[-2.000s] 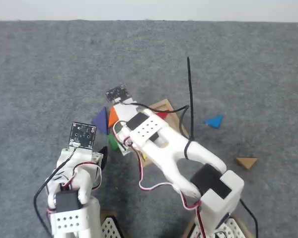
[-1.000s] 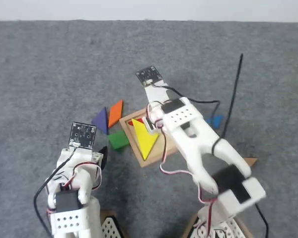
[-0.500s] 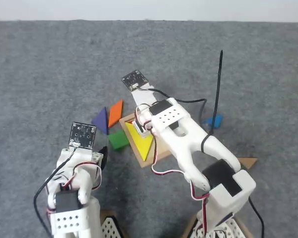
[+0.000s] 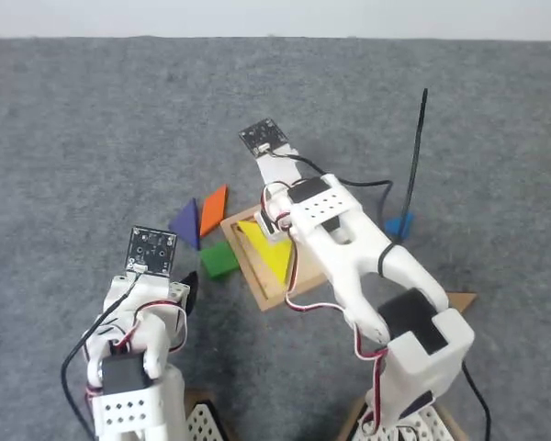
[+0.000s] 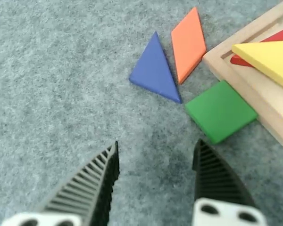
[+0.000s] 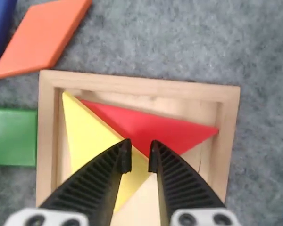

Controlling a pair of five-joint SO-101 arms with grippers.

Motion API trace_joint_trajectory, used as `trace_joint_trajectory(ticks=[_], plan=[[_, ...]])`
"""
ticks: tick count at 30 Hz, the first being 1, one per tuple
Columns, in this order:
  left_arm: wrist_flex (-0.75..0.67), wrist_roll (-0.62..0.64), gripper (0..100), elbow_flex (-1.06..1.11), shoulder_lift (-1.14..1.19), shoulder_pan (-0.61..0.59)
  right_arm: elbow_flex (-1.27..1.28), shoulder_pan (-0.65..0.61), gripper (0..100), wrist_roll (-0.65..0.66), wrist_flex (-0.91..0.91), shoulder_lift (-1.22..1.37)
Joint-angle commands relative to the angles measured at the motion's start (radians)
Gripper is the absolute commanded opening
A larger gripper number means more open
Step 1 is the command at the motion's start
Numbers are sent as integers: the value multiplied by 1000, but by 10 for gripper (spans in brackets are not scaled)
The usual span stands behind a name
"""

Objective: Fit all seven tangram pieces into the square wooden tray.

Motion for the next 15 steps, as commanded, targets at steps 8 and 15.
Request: trace_joint_trajectory(ticks=[8,15], plan=[[8,-17,247,-8,-20,-6,-18,-18,87,8,74,5],[8,-17,247,-8,-20,-6,-17,-90,87,6,84,5]])
